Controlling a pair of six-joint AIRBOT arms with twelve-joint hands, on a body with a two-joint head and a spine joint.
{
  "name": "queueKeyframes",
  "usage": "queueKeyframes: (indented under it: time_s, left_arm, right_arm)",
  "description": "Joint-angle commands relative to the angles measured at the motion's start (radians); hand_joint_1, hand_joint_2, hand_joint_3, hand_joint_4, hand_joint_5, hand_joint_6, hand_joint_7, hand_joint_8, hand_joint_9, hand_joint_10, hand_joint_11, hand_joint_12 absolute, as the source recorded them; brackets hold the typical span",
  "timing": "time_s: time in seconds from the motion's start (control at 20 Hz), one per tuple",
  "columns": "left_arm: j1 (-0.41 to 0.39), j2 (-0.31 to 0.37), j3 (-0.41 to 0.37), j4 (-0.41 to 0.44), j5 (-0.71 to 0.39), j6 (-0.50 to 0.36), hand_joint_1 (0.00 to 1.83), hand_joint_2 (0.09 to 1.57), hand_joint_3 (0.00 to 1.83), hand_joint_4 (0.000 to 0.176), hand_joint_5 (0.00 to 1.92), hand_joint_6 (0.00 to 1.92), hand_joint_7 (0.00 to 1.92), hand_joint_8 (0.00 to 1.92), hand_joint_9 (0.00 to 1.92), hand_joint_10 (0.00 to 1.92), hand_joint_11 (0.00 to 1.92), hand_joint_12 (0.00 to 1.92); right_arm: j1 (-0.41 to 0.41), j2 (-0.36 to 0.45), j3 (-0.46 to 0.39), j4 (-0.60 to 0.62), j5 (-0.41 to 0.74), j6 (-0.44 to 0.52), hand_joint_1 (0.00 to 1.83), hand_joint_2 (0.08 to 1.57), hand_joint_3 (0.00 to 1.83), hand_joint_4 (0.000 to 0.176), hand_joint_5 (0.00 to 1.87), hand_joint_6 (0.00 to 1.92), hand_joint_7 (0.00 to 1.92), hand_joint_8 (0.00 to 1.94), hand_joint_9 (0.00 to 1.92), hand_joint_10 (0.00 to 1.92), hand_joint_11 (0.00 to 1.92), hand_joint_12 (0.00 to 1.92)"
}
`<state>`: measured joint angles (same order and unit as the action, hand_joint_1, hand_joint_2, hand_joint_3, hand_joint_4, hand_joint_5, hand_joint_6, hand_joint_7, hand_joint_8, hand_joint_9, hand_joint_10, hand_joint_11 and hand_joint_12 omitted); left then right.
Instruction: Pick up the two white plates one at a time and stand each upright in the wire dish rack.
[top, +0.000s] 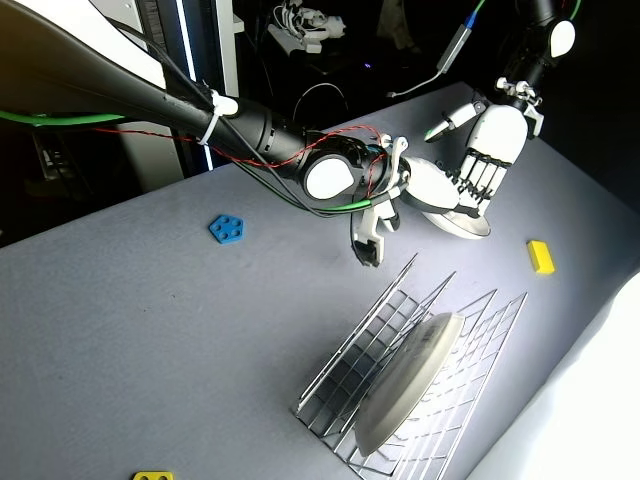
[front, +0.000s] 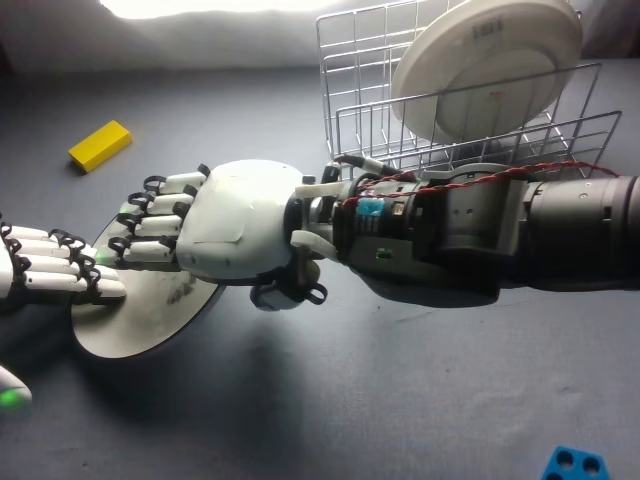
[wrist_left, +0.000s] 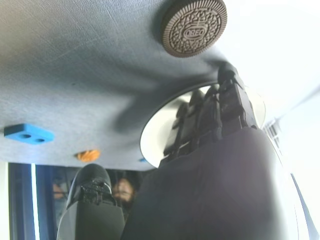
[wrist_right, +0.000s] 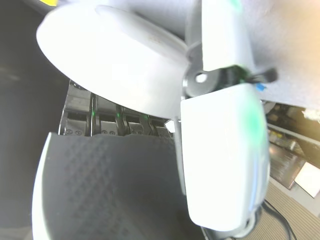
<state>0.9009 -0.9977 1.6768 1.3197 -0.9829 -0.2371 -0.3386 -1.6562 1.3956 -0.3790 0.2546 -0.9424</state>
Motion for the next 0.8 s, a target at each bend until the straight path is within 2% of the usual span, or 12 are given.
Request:
queueKeyframes:
  time_s: [0.0,0.1,0.2,0.25,0.35,0.4,0.45,0.5,0.55,0.6,0.65,0.75]
  left_arm:
    - [0.013,-0.031,-0.007,0.071,-0.045,-0.01,0.0,1.04,0.0,0.0,0.04,0.01,0.05,0.0,0.03,0.0,0.0,0.0]
    - [0.013,-0.031,-0.005,0.071,-0.045,-0.01,0.0,1.04,0.0,0.0,0.05,0.01,0.06,0.01,0.04,0.01,0.0,0.0]
    - [0.012,-0.031,-0.004,0.071,-0.044,-0.01,0.0,1.04,0.0,0.0,0.06,0.01,0.07,0.01,0.04,0.01,0.01,0.01]
    - [0.012,-0.031,-0.004,0.071,-0.044,-0.01,0.0,1.04,0.0,0.0,0.06,0.01,0.07,0.01,0.04,0.01,0.01,0.01]
    - [0.012,-0.031,-0.004,0.071,-0.044,-0.01,0.0,1.04,0.0,0.0,0.05,0.0,0.06,0.0,0.04,0.01,0.01,0.0]
    - [0.012,-0.031,-0.004,0.071,-0.044,-0.01,0.0,1.04,0.0,0.0,0.05,0.01,0.06,0.0,0.04,0.01,0.0,0.0]
    - [0.012,-0.031,-0.004,0.071,-0.044,-0.01,0.0,1.05,0.0,0.0,0.06,0.01,0.06,0.0,0.04,0.01,0.01,0.0]
    - [0.012,-0.03,-0.004,0.071,-0.044,-0.01,0.0,1.04,0.0,0.0,0.06,0.01,0.06,0.0,0.04,0.01,0.02,0.01]
    - [0.012,-0.03,-0.004,0.071,-0.044,-0.01,0.0,1.04,0.0,0.0,0.05,0.0,0.06,0.0,0.05,0.01,0.02,0.01]
    - [0.012,-0.03,-0.004,0.071,-0.044,-0.01,0.0,1.04,0.0,0.0,0.06,0.01,0.07,0.0,0.05,0.01,0.01,0.01]
    - [0.012,-0.03,-0.004,0.071,-0.043,-0.01,0.0,1.04,0.0,0.0,0.05,0.0,0.05,0.0,0.03,0.0,0.0,0.0]
    - [0.012,-0.03,-0.004,0.071,-0.043,-0.01,0.0,1.04,0.0,0.0,0.06,0.0,0.06,0.0,0.03,0.0,0.0,0.0]
  right_arm:
    - [0.019,0.001,0.001,0.012,0.118,-0.002,1.43,1.0,0.01,0.0,0.0,0.0,0.0,0.0,0.01,0.0,0.0,0.6]
    - [0.024,-0.004,0.003,0.055,0.117,-0.002,1.42,1.0,0.0,0.0,0.08,0.02,0.04,0.01,0.1,0.02,0.0,0.76]
    - [0.024,-0.006,0.003,0.056,0.117,-0.002,1.45,0.99,0.0,0.0,0.31,0.05,0.29,0.04,0.3,0.06,0.0,1.14]
    - [0.024,-0.007,0.003,0.056,0.117,-0.002,1.45,0.99,0.0,0.0,0.4,0.04,0.39,0.03,0.39,0.07,0.02,1.27]
    - [0.024,-0.006,0.003,0.056,0.117,-0.002,1.52,0.99,0.0,0.0,0.65,0.06,0.7,0.04,0.72,0.11,0.45,1.17]
    - [0.024,-0.006,0.003,0.056,0.117,-0.002,1.77,1.0,0.0,0.0,0.79,0.06,0.84,0.04,0.87,0.11,0.74,1.3]
    - [0.024,-0.006,0.003,0.056,0.117,-0.002,1.65,1.04,0.0,0.0,0.93,0.05,0.92,0.66,0.93,0.83,0.92,1.39]
    - [0.023,-0.006,0.003,0.057,0.117,-0.002,1.53,1.07,0.0,0.0,0.89,0.82,1.06,0.61,0.98,0.92,0.92,1.46]
    - [0.022,-0.005,0.003,0.06,0.117,-0.002,1.5,1.07,0.0,0.0,0.92,0.91,1.1,0.56,1.05,0.88,0.96,1.44]
    - [0.021,-0.005,0.003,0.066,0.117,-0.001,1.5,1.06,0.0,0.0,0.96,0.89,1.09,0.57,1.1,0.83,0.93,1.46]
    - [0.021,-0.003,0.002,0.069,0.117,0.0,1.49,1.07,0.0,0.0,0.97,0.92,1.05,0.63,1.07,0.86,0.91,1.48]
    - [0.02,0.004,-0.003,0.07,0.116,0.004,1.49,1.07,0.0,0.0,1.0,0.91,1.08,0.57,1.06,0.87,0.91,1.48]
